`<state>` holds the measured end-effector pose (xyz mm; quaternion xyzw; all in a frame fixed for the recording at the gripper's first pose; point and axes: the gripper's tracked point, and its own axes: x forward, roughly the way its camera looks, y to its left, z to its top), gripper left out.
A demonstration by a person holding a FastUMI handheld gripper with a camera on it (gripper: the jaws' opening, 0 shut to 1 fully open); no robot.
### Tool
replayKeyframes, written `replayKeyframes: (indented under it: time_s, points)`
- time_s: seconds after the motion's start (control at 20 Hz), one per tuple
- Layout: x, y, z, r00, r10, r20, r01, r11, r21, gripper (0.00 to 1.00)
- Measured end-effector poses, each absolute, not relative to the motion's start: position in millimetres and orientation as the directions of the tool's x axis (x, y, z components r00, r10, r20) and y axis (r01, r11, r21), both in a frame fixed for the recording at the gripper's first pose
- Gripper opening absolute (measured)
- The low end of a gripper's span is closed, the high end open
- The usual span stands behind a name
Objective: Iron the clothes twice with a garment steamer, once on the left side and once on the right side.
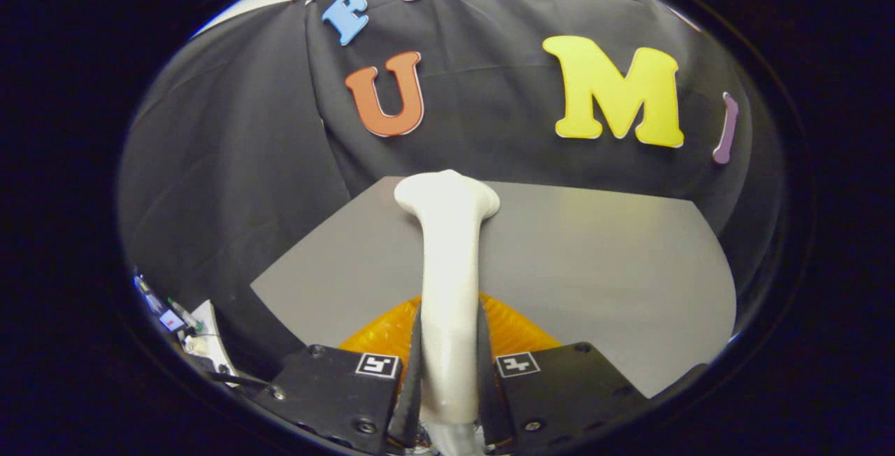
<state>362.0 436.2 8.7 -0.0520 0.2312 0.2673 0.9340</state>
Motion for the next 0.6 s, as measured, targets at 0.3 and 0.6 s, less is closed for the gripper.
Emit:
replayKeyframes:
  time_s: [0.3, 0.6]
  points:
    - [334, 406, 33, 0.772, 0.498, -0.395, -0.531, 0.847, 0.03, 0.36]
    - [285, 340, 80, 0.825, 0.485, -0.288, -0.497, 0.867, 0.037, 0.36]
